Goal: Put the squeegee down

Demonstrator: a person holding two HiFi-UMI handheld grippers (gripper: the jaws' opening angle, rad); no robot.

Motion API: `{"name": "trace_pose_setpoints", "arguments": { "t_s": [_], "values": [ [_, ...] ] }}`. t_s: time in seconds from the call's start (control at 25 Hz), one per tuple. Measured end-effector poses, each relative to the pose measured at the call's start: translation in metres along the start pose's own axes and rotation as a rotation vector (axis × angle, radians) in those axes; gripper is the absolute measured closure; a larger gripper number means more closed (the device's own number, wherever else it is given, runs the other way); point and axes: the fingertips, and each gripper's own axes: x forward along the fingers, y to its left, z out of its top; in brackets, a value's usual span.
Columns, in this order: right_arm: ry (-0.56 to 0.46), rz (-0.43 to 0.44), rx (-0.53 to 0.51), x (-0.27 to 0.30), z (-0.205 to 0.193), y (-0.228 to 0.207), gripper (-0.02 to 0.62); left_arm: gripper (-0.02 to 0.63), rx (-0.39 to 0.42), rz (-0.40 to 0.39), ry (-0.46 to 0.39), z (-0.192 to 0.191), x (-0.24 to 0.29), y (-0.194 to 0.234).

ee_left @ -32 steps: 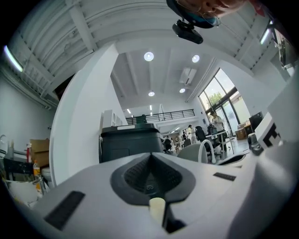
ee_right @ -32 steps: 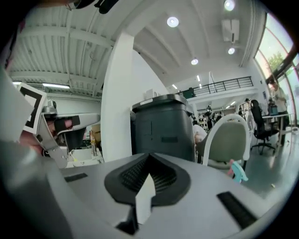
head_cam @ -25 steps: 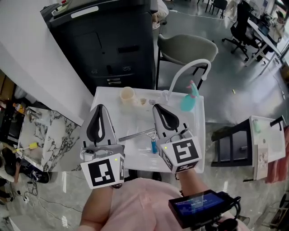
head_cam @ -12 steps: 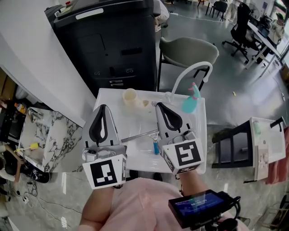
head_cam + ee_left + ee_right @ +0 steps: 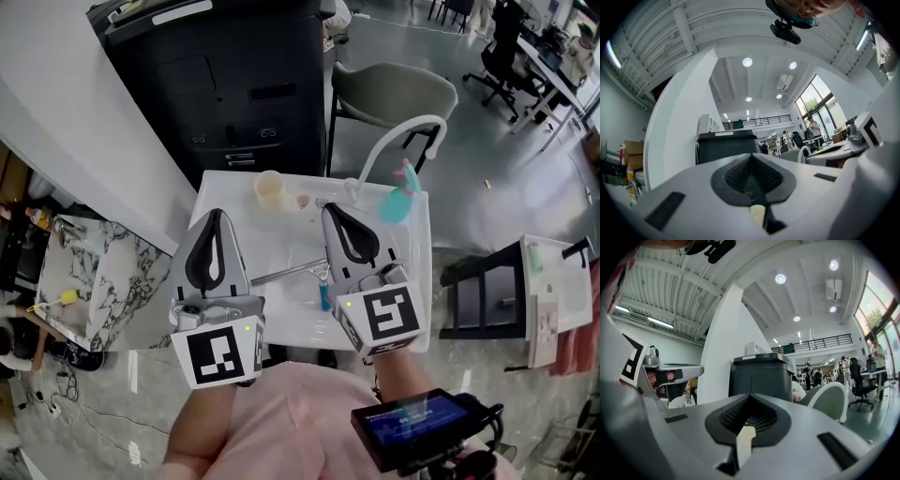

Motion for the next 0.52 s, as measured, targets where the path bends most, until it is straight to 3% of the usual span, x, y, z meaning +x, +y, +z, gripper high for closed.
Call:
{"name": "trace_pose_setpoints", "arguments": {
  "t_s": [0.52],
  "values": [
    [0.020, -0.012, 0.001, 0.0039, -0.0082, 0.0010, 0.597, 0.597, -0.002, -0.010, 0.003, -0.0068, 0.0020, 0.0004]
  ]
}}
